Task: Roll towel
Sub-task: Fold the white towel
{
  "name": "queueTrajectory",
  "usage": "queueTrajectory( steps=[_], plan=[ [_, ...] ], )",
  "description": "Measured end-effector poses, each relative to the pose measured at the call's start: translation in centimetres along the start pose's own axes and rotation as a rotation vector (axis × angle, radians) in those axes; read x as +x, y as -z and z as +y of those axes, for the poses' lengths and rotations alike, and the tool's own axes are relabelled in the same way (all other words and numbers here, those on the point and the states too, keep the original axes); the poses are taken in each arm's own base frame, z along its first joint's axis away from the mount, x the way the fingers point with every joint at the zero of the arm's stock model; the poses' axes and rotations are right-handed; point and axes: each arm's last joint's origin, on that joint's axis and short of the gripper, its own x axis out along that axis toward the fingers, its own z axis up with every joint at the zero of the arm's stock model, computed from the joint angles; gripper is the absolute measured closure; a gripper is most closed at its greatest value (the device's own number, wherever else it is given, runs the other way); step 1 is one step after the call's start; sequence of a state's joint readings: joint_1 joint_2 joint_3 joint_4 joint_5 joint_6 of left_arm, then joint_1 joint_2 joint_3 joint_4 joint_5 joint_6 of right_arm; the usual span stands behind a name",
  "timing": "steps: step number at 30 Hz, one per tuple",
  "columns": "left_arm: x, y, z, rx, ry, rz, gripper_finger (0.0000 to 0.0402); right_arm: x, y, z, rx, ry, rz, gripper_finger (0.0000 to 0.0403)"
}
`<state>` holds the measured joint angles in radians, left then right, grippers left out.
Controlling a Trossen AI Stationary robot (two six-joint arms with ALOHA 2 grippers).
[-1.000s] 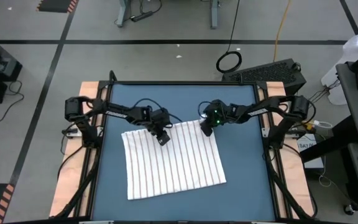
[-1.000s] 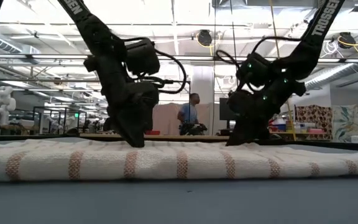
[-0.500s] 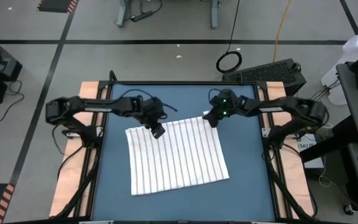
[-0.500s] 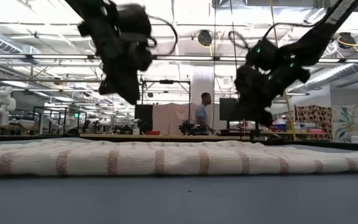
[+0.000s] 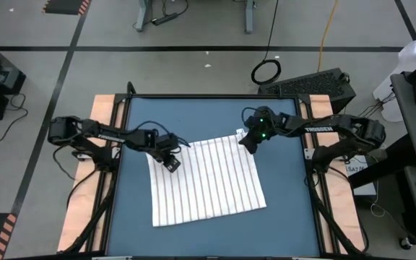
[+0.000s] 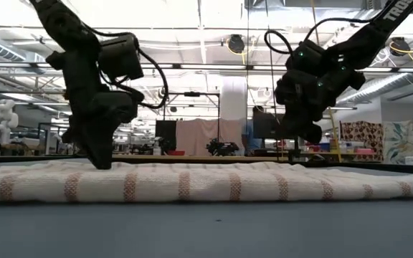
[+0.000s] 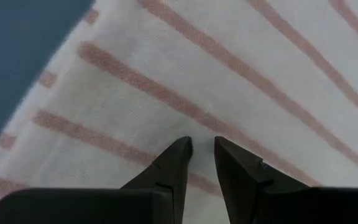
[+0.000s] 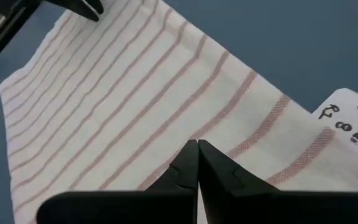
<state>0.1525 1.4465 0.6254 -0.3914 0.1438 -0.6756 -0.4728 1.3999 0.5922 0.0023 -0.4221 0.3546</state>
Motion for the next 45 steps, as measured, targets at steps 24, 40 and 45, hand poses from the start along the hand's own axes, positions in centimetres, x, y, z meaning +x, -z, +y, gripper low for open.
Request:
queueTrajectory(
  steps=[24, 40, 45],
  plan=[
    [-0.4, 4.4, -0.4, -0.083, -0.011, 0.092, 0.0314, 2.5, 3.9, 0.5, 0.065, 0.219, 0.278, 0.0403],
    [-0.4, -0.7, 1.2, 0.11, -0.009, -0.144, 0.0314, 0.7, 9.1, 5.0, 0.288, 0.353, 0.59, 0.0403],
    [-2.3, -3.1, 1.0, 0.189, -0.017, -0.173, 0.0314, -0.1, 9.8, 6.7, 0.403, 0.358, 0.56, 0.0403]
  ],
)
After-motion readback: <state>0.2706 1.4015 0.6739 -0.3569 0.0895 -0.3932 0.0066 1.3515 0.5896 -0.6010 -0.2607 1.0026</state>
